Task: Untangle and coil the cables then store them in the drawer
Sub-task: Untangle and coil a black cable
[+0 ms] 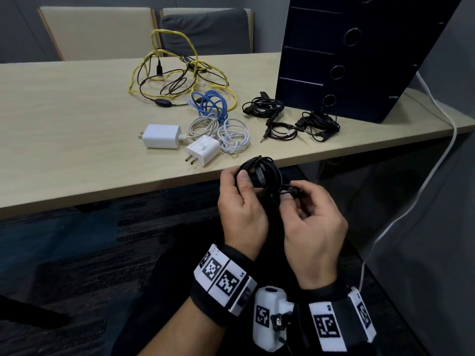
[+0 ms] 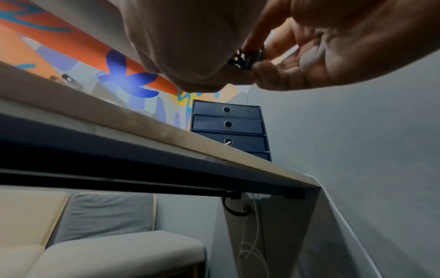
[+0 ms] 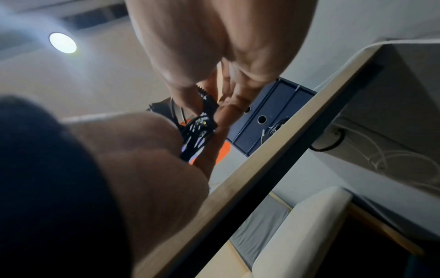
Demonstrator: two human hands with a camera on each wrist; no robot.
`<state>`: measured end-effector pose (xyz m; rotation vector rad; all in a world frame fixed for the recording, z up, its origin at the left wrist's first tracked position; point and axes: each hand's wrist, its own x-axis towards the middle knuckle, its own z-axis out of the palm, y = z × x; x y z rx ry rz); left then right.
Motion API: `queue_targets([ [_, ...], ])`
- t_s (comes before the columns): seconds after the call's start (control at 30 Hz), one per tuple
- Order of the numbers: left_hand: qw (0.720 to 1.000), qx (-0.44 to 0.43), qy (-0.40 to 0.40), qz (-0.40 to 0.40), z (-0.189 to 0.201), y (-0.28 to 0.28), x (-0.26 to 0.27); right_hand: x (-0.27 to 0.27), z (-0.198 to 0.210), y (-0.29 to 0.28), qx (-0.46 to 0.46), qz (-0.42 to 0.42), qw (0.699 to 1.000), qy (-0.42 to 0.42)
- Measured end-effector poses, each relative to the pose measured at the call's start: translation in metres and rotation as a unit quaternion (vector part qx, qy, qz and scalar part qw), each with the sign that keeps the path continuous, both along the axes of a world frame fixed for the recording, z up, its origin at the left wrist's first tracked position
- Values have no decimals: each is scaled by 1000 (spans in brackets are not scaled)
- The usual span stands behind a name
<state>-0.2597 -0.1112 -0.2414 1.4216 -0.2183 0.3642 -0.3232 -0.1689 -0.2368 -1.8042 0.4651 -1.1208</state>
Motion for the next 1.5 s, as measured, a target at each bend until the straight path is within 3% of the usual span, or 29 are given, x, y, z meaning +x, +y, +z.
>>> queue_targets([
  [0.2,998,-46,32,-33,-5,3,2,1,-3,-7,93,91,991,40],
  [0.33,997,-40,43,-57,-8,5,4,4,-1,-10,191,169,966,45],
  [0.63,990,-26,51,-126,-8,7,13,5,-4,-16,153,197,968,14],
  [0.8,991,-32,49,-119,-10,7,13,0,-5,-24,246,239,939,26],
  [0.93,991,-37,54,-120,-10,6,11,-3,-1,-34,255,273,925,68],
  [1.27,993,-23,44,-103,-12,3,10,1,-3,-29,257,219,939,66],
  [1.5,996,4,7,-91,-8,2,9,2,-9,-28,189,132,971,71],
])
